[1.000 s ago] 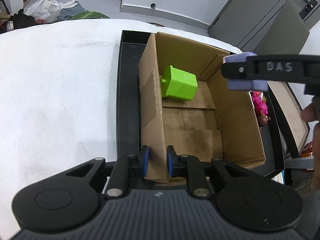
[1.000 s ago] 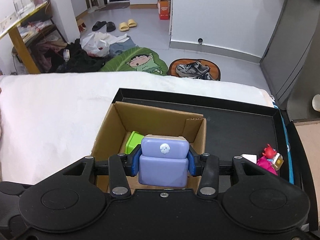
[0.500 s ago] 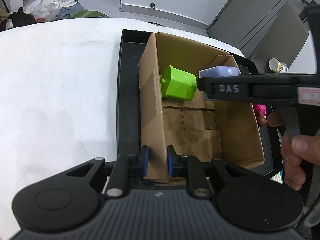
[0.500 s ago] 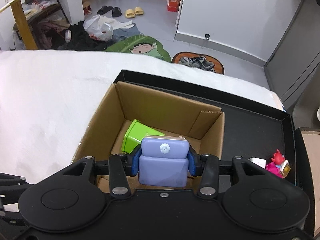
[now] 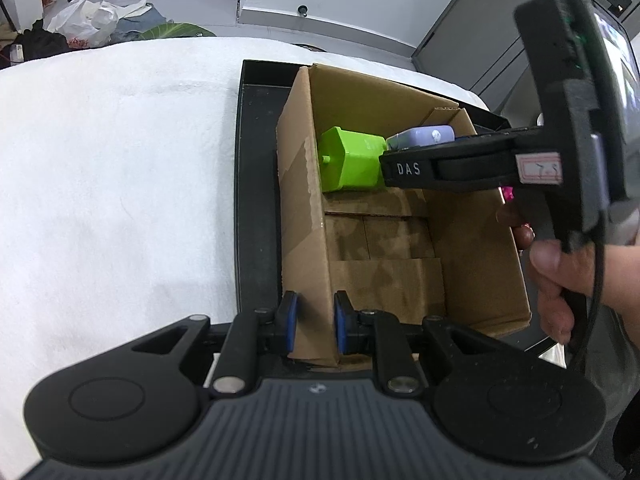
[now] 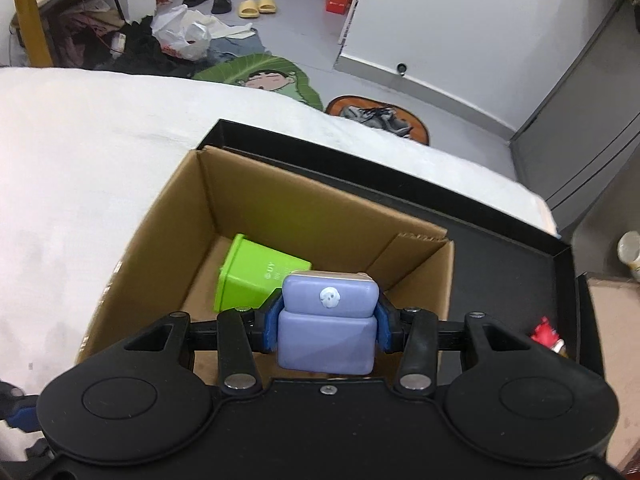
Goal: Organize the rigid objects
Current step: 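Lower the lavender block beside the green cube and open the right gripper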
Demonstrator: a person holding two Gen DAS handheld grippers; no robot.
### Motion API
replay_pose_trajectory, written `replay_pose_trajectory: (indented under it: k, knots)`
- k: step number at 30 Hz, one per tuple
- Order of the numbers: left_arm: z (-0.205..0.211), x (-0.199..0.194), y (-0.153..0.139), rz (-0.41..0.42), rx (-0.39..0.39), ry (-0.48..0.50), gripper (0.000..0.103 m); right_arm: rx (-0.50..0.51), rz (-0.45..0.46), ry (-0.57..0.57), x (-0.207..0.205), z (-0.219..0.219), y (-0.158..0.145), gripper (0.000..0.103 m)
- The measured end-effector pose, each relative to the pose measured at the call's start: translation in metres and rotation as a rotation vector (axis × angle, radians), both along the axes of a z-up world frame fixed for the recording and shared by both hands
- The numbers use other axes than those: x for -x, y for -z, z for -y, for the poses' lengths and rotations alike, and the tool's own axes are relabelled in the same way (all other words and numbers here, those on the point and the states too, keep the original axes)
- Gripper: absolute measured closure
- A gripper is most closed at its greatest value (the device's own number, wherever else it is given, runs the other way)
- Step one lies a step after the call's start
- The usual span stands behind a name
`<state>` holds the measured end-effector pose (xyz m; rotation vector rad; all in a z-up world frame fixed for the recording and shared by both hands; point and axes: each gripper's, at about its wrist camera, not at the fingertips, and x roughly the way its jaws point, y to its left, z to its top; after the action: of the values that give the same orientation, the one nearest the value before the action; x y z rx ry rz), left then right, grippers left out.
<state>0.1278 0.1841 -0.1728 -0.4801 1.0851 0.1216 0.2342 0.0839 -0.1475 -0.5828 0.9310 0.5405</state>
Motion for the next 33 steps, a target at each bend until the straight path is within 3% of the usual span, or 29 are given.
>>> replay_pose_trajectory:
  k: [9,14,33]
  knots:
    - [-0.001,0.001,-0.001,0.003,0.005,-0.006,0.085,0.048,0.034,0.049,-0.005,0.001,0.004,0.059]
    - [-0.001,0.002,-0.002,0.000,0.002,-0.010,0.085,0.064,0.007,0.058,-0.007,0.001,0.011,0.059]
    - [0.000,0.000,-0.004,-0.011,-0.013,-0.012,0.085,-0.056,-0.007,0.003,0.008,0.034,-0.043,0.059]
